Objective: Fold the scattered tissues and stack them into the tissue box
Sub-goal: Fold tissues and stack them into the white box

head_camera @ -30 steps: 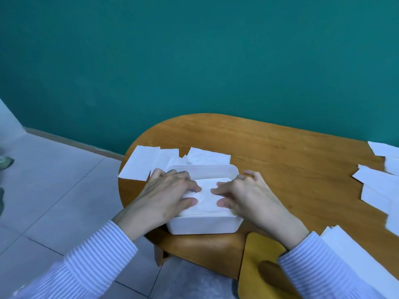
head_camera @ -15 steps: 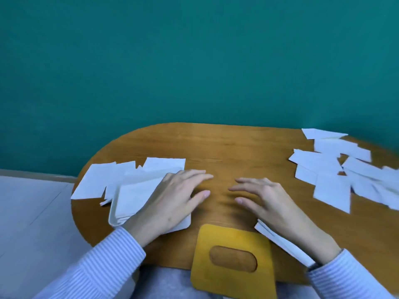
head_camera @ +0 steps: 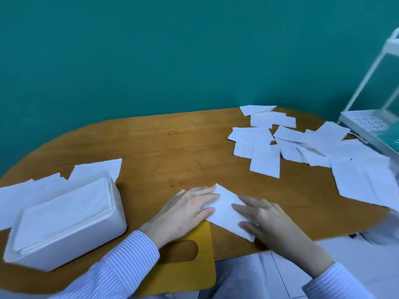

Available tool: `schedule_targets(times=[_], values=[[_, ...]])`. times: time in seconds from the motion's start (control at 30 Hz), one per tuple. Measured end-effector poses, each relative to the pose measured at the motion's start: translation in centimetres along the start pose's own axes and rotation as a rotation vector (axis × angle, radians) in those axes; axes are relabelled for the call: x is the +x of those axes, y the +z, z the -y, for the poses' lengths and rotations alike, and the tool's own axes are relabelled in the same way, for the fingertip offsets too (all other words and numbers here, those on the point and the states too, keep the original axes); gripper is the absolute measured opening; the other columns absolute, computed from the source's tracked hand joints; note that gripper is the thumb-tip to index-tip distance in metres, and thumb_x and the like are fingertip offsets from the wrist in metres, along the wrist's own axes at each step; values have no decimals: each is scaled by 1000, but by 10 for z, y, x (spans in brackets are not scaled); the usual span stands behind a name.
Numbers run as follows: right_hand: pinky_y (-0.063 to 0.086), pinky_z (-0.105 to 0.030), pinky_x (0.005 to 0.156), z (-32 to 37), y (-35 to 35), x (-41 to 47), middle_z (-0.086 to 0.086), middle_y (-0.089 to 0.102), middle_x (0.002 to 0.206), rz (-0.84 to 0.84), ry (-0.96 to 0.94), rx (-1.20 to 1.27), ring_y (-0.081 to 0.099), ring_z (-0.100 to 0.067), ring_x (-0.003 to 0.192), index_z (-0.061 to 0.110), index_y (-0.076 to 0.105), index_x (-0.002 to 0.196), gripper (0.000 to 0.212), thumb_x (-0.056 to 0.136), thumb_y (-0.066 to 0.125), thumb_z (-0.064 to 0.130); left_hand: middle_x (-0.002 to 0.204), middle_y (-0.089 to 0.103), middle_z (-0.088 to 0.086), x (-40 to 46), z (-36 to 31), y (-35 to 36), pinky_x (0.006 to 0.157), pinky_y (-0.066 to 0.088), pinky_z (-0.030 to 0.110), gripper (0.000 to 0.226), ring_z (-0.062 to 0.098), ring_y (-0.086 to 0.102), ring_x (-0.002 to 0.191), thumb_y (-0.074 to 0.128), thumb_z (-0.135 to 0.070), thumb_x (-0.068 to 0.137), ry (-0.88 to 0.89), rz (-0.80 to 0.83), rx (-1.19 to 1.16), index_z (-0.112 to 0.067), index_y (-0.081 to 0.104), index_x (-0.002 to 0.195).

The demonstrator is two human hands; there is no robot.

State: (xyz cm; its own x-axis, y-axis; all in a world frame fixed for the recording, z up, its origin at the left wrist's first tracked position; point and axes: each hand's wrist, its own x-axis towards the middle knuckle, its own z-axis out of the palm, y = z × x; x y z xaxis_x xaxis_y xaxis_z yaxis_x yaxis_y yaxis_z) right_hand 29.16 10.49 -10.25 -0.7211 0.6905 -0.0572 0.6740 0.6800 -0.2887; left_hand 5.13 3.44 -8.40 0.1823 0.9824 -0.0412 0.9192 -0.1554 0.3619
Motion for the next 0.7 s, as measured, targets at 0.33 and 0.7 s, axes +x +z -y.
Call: schedule_targets(times=[0.33, 0.7], values=[[34, -33, 107, -38, -6, -8, 16, 40, 150, -62, 59, 92, 35, -9, 137, 47, 51, 132, 42, 95, 61, 28, 142, 47, -20, 37, -8, 11, 100, 40, 30, 20, 1, 40, 114, 49, -41, 103, 99, -52, -65, -36, 67, 111], [42, -26, 85, -39, -12, 19, 14, 50, 113, -93, 148, 104, 40, -8, 99, 42, 46, 134, 52, 88, 70, 36, 110, 47, -20, 73, -6, 10, 88, 35, 24, 18, -4, 39, 103, 66, -30, 95, 102, 35, -203, -40, 64, 109]])
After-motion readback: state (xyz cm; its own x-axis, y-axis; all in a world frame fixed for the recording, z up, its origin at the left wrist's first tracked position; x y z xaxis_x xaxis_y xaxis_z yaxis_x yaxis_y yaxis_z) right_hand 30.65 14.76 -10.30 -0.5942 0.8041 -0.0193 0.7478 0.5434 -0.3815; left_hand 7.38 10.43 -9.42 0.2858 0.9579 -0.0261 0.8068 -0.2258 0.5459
